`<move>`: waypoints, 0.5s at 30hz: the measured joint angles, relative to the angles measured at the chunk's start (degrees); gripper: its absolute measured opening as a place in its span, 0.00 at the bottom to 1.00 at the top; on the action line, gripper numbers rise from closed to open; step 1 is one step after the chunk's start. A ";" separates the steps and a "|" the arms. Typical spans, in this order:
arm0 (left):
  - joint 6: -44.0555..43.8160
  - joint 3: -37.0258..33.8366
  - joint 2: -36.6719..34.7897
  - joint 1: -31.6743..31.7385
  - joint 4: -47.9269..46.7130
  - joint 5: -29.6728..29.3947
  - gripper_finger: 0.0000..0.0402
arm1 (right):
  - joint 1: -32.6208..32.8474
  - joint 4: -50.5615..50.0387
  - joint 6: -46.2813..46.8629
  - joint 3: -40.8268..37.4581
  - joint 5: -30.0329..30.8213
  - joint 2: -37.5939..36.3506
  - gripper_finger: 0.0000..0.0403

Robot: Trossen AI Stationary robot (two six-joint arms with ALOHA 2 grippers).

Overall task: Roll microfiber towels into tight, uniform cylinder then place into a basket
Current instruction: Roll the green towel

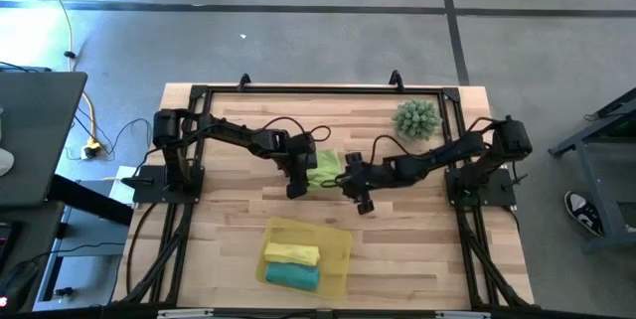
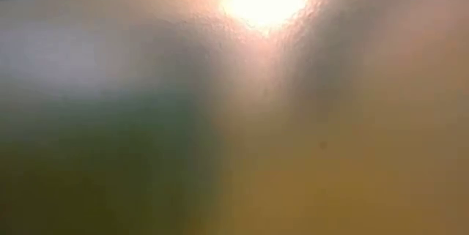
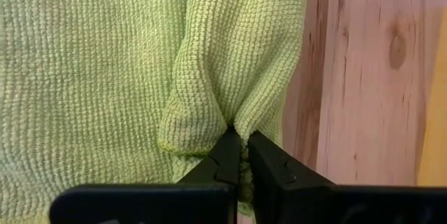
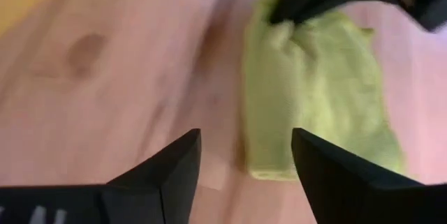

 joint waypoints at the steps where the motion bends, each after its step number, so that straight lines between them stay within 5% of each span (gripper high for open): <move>1: -0.14 0.00 0.00 0.00 0.01 0.00 0.01 | 0.28 -0.24 0.02 0.00 -1.22 0.00 0.54; 15: -0.59 0.00 0.04 0.00 0.06 -0.03 0.01 | -0.27 2.27 -3.04 0.11 -0.93 4.77 0.50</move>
